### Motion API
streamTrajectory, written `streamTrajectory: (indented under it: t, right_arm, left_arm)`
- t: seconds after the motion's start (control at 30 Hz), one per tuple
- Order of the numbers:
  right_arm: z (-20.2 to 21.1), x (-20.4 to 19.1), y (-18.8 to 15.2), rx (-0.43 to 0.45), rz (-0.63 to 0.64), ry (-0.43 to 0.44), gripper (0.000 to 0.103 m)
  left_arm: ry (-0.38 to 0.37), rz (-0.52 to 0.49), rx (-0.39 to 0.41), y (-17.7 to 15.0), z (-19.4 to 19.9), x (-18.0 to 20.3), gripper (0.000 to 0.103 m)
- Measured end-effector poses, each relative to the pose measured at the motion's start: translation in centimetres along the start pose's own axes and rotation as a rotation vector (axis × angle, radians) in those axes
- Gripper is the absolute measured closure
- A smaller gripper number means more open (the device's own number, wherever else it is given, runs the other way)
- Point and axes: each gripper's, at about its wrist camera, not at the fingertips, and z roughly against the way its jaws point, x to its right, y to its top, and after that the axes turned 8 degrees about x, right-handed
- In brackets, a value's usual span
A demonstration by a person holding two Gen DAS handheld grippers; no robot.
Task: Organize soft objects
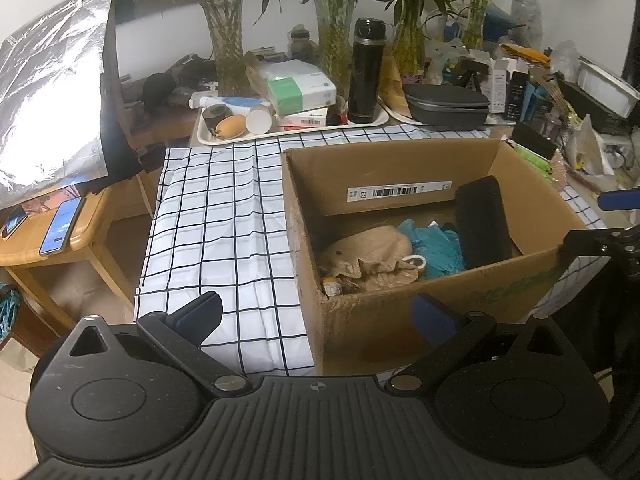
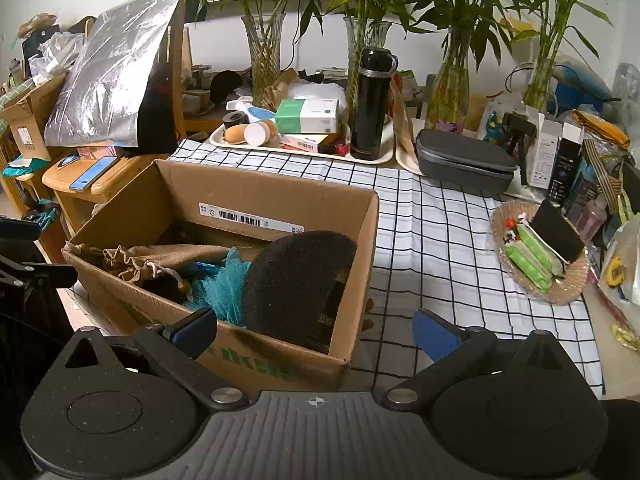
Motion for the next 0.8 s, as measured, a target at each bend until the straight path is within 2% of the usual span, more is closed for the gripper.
streamTrajectory:
  t: [0.8]
  right_arm:
    - [0.05, -0.22, 0.09, 0.001, 0.012, 0.01, 0.0]
  left_arm:
    - [-0.008, 0.006, -0.006, -0.01, -0.14, -0.05, 0.0]
